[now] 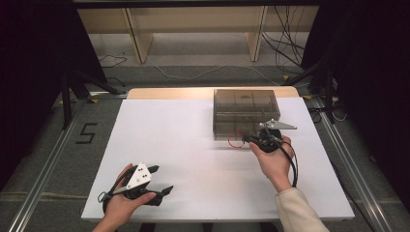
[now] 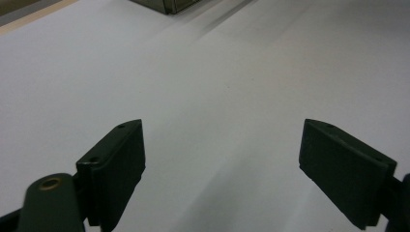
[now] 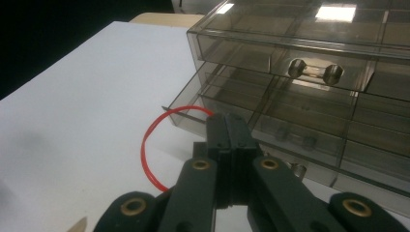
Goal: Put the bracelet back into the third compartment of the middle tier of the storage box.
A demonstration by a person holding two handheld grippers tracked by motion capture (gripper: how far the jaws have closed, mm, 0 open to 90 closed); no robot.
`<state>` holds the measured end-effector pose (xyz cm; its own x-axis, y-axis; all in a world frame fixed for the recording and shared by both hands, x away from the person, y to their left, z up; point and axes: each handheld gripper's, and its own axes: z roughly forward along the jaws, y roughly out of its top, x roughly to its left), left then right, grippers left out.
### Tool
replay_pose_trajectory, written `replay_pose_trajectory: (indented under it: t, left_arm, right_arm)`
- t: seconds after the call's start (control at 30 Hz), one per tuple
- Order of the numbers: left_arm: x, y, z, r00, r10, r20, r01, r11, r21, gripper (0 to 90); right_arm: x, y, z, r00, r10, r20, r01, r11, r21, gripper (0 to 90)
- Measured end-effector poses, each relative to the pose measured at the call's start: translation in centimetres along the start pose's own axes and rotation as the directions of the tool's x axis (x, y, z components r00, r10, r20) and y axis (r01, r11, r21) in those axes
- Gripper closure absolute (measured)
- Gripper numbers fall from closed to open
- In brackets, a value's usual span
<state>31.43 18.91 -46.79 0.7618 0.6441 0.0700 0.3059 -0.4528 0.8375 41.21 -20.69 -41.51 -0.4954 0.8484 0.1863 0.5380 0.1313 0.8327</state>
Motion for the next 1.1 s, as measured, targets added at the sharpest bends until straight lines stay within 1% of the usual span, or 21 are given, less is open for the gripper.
replay_pose_trajectory:
  t: [0.17, 0.67, 1.1]
  left_arm:
    - [0.0, 0.0, 0.0, 1.0, -0.002, 0.0, 0.002, 1.0, -0.002, 16.4]
    - [0.0, 0.0, 0.0, 1.0, -0.002, -0.001, 0.002, 1.0, -0.005, 16.4]
    - [0.0, 0.0, 0.0, 1.0, -0.004, -0.006, 0.004, 0.9999, -0.011, 16.1]
  right_arm:
    - [-0.3, 0.1, -0.2, 1.0, 0.005, 0.006, -0.005, 1.0, -0.006, 90.0]
    - [-0.6, 0.2, -0.4, 0.9999, 0.014, 0.01, -0.014, 1.0, -0.008, 90.0]
    - [-1.4, 0.3, -0.8, 0.9993, 0.028, 0.025, -0.027, 0.999, -0.023, 90.0]
